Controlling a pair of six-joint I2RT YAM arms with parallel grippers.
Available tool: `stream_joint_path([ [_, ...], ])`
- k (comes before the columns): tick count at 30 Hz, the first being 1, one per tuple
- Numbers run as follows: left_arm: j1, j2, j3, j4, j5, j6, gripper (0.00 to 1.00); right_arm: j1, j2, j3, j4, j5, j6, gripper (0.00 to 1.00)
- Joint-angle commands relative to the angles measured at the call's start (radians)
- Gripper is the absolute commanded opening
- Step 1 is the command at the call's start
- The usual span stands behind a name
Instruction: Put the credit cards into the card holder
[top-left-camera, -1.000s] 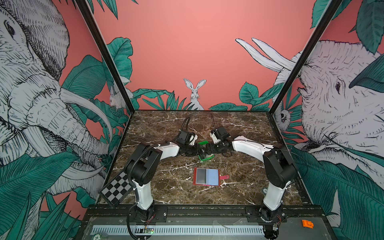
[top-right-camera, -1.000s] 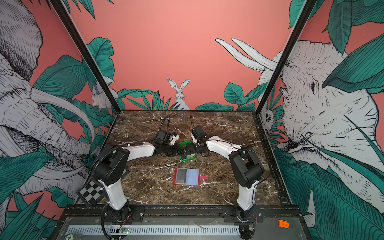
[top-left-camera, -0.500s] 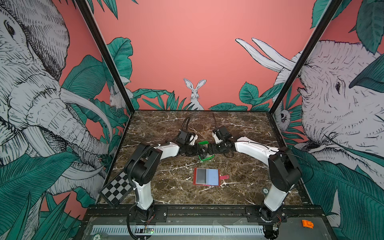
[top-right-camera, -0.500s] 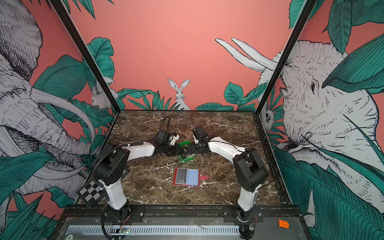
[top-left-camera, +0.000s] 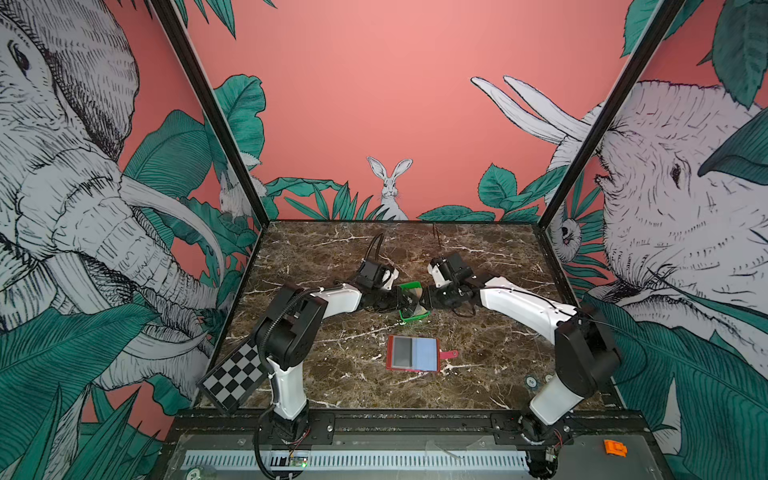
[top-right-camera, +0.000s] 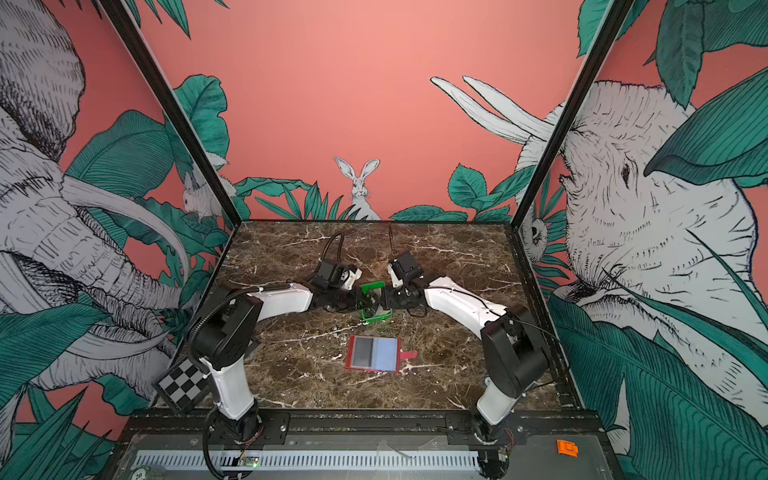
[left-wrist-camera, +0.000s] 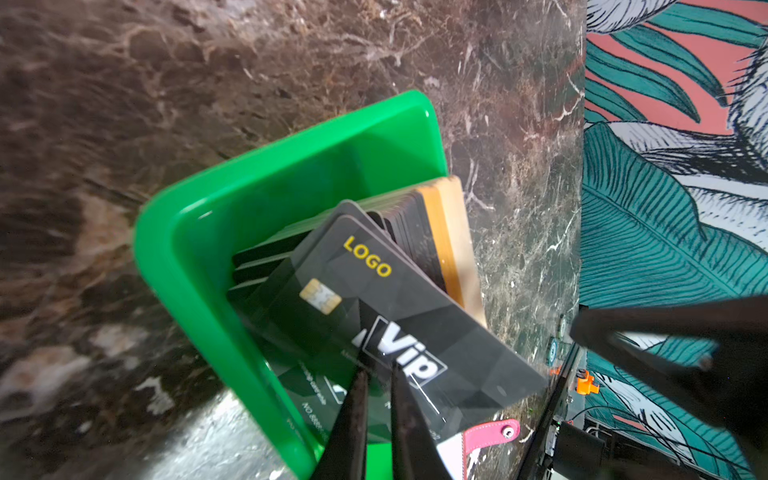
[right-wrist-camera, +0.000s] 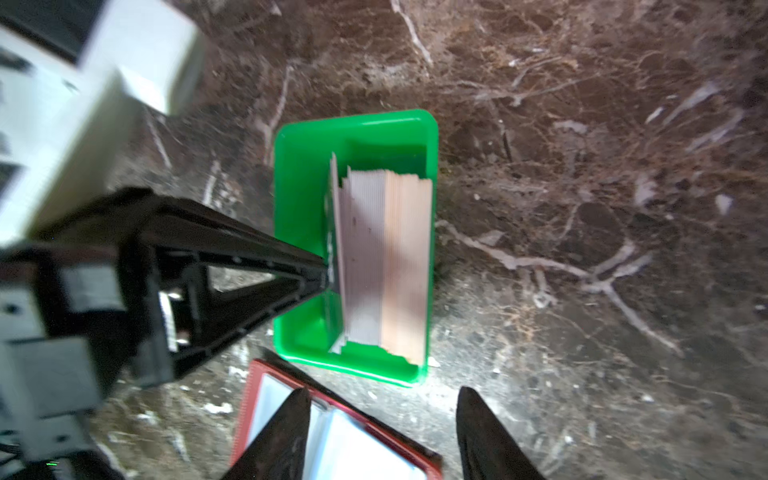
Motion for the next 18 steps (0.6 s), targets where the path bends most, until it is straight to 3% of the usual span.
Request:
stream_joint_path([
  [1, -0.010, 0.007, -0.005, -0.041, -0.019, 0.015, 0.15, -0.002, 0.011, 0.040, 0.043, -0.091, 0.049, 0.42],
  [7, -0.010, -0.002, -0.011, -0.042, -0.020, 0.018, 0.15, -0.003, 0.072, 0.084, 0.020, -0.098, 0.063, 0.23],
  [18, -0.012, -0.001, -0.014, -0.031, -0.016, 0.012, 0.14, -0.002, 0.096, 0.081, 0.011, -0.059, 0.051, 0.17],
])
